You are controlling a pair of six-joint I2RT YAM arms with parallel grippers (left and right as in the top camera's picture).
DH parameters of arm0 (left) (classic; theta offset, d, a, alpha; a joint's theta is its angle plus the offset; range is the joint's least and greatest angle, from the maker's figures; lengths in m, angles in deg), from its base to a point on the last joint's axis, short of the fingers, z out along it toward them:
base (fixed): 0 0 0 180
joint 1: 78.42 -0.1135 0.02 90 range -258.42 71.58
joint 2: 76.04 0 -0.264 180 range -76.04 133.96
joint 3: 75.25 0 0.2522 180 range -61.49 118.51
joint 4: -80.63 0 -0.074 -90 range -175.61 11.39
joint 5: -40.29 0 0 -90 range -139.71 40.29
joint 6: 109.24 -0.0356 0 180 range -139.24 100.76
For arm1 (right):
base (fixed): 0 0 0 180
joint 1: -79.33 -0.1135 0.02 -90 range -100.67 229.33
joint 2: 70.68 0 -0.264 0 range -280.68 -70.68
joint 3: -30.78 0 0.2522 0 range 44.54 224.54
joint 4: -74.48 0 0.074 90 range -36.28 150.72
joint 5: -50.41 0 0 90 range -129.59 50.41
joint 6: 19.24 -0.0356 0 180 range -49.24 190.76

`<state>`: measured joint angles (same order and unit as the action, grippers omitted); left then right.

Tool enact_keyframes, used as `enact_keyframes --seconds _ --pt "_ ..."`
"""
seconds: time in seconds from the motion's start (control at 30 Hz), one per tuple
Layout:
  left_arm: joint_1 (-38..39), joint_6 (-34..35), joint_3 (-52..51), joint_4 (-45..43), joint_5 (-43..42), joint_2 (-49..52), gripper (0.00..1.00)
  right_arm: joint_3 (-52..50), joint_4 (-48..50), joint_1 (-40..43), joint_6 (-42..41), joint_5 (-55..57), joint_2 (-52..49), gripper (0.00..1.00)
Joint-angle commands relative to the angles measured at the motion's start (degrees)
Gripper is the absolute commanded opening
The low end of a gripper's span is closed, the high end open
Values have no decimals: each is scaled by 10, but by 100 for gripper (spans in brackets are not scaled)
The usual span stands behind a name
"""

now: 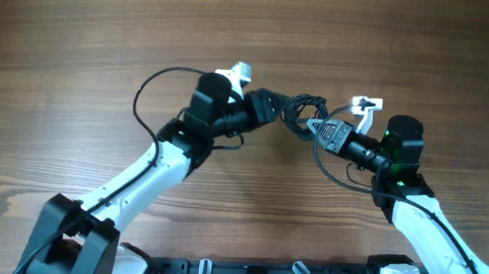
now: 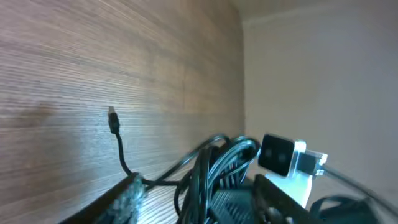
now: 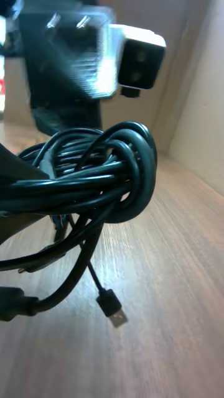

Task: Untangle cables

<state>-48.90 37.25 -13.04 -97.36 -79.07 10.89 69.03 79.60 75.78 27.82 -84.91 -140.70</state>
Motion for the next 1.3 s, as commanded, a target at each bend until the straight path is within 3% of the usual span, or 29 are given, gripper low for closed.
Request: enact_keyframes --seconds 0.0,0.03,0.07,0.23,0.4,0.57,0.77,0.93,1.03,1.27 --pt "-10 64 3 -3 -58 -11 54 4 4 0 108 10 1 5" --pt "-10 94 3 -3 -60 -11 48 4 4 0 134 10 1 5" --pt "-9 126 3 -5 -60 -11 30 4 4 0 162 11 1 4" --pt "12 203 3 -13 -59 -11 9 4 3 0 197 37 1 4" --pt "30 221 3 -9 -33 -9 20 3 3 0 203 38 1 5" --pt "59 124 3 78 60 -5 25 3 -5 0 203 33 1 5" --pt "64 97 3 79 151 -5 25 4 -5 0 204 -10 1 5" --pt "64 97 3 62 155 -5 24 4 -26 0 204 -12 1 5" --pt "64 97 3 62 155 1 16 4 -26 0 205 -27 1 5" --pt "94 66 3 65 156 2 18 3 -26 0 204 -26 1 5"
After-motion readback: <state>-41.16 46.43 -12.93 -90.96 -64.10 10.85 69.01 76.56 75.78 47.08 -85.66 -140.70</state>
